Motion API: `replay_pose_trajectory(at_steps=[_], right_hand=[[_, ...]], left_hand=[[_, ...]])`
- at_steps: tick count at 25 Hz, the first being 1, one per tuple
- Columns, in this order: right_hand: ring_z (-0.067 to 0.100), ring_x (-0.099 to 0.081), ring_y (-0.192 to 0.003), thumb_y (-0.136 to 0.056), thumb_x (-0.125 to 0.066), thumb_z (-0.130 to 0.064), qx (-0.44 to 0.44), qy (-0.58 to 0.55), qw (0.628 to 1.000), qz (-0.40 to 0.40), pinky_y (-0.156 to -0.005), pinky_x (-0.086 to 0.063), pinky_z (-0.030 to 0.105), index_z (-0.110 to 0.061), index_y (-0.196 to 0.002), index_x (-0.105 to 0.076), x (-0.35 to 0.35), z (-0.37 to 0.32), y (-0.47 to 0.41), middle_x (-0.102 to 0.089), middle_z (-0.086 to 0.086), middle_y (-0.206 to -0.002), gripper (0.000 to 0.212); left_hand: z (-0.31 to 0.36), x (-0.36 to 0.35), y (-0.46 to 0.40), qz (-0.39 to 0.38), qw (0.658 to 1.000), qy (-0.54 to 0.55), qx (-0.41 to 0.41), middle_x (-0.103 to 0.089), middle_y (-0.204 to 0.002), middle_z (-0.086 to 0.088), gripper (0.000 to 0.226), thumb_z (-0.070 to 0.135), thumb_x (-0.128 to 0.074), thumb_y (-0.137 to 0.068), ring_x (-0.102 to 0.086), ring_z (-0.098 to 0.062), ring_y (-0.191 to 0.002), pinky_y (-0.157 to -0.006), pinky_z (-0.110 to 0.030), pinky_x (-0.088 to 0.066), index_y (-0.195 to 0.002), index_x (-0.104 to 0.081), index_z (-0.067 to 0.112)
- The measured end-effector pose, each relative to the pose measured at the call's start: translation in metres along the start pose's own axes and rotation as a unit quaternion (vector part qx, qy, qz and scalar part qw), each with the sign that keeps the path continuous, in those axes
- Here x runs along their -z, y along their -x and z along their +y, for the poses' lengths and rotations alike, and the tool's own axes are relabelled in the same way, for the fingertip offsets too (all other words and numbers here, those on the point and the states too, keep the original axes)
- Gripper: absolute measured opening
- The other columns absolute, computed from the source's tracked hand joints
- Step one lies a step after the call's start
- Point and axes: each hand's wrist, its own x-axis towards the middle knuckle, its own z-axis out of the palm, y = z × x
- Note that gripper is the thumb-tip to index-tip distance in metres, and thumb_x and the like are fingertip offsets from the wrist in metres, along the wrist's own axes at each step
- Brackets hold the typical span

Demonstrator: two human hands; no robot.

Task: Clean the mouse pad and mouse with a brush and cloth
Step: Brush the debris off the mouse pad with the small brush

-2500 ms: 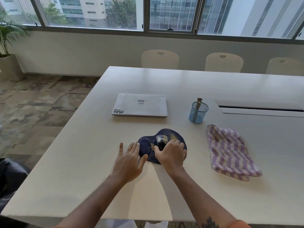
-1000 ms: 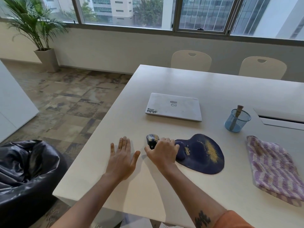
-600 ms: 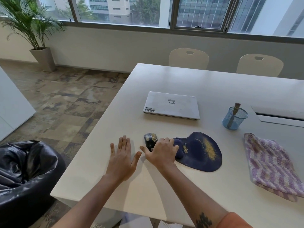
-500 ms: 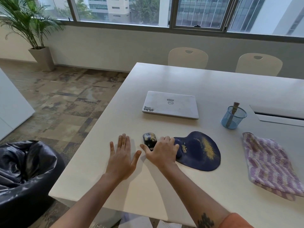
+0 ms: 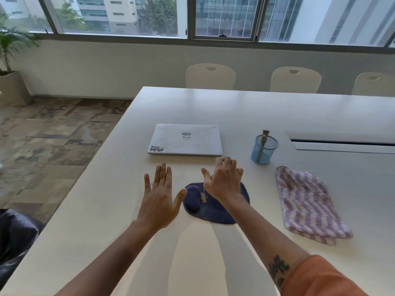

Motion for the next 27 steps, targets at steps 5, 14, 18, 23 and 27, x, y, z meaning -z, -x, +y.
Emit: replay_pose_trajectory(at_steps=[5, 14, 18, 23, 27], right_hand=[[0.033, -0.050, -0.123, -0.097, -0.052, -0.061, -0.049, 0.005, 0.999, 0.018, -0.098, -0.045, 0.054, -0.009, -0.132, -0.060, 0.018, 0.066, -0.040, -0.056, 0.012, -0.130, 0.063], [0.038, -0.050, -0.126, -0.098, -0.055, -0.054, -0.093, 0.004, 0.995, 0.023, -0.097, -0.040, 0.053, -0.009, -0.142, -0.055, 0.043, 0.158, -0.113, -0.060, 0.017, -0.133, 0.063], [0.036, -0.045, -0.125, -0.101, -0.050, -0.050, -0.067, 0.009, 0.997, -0.021, -0.095, -0.034, 0.050, -0.015, -0.135, -0.062, 0.041, 0.181, -0.135, -0.065, 0.015, -0.126, 0.050], [0.036, -0.040, -0.128, -0.105, -0.047, -0.047, -0.056, -0.031, 0.995, -0.080, -0.101, -0.031, 0.051, -0.021, -0.120, -0.071, 0.040, 0.195, -0.148, -0.066, 0.017, -0.126, 0.039], [0.037, -0.038, -0.127, -0.104, -0.044, -0.036, -0.036, -0.044, 0.991, -0.120, -0.107, -0.034, 0.054, -0.022, -0.119, -0.074, 0.038, 0.197, -0.153, -0.068, 0.015, -0.124, 0.037]], left_hand=[[0.052, -0.015, -0.018, -0.012, 0.999, 0.021, -0.031, 0.019, -0.172, -0.007, 0.094, 0.077, 0.002, -0.100, 0.022, -0.020, -0.158, -0.129, -0.054, 0.005, -0.166, 0.007, 0.010], [0.161, -0.039, -0.089, -0.053, 0.991, 0.039, -0.114, 0.014, -0.173, -0.006, 0.085, 0.067, -0.011, -0.105, 0.020, -0.019, -0.158, -0.129, -0.054, 0.003, -0.166, 0.006, 0.010], [0.208, -0.047, -0.133, -0.076, 0.985, 0.018, -0.156, 0.018, -0.173, -0.007, 0.082, 0.059, -0.022, -0.108, 0.022, -0.021, -0.158, -0.127, -0.059, 0.006, -0.165, 0.010, 0.011], [0.235, -0.052, -0.184, -0.085, 0.982, -0.004, -0.170, 0.017, -0.173, -0.010, 0.090, 0.054, -0.039, -0.106, 0.020, -0.025, -0.159, -0.126, -0.063, 0.004, -0.165, 0.013, 0.010], [0.240, -0.055, -0.206, -0.077, 0.981, -0.011, -0.176, 0.014, -0.174, -0.008, 0.092, 0.052, -0.044, -0.105, 0.018, -0.026, -0.159, -0.125, -0.067, 0.001, -0.165, 0.013, 0.012]])
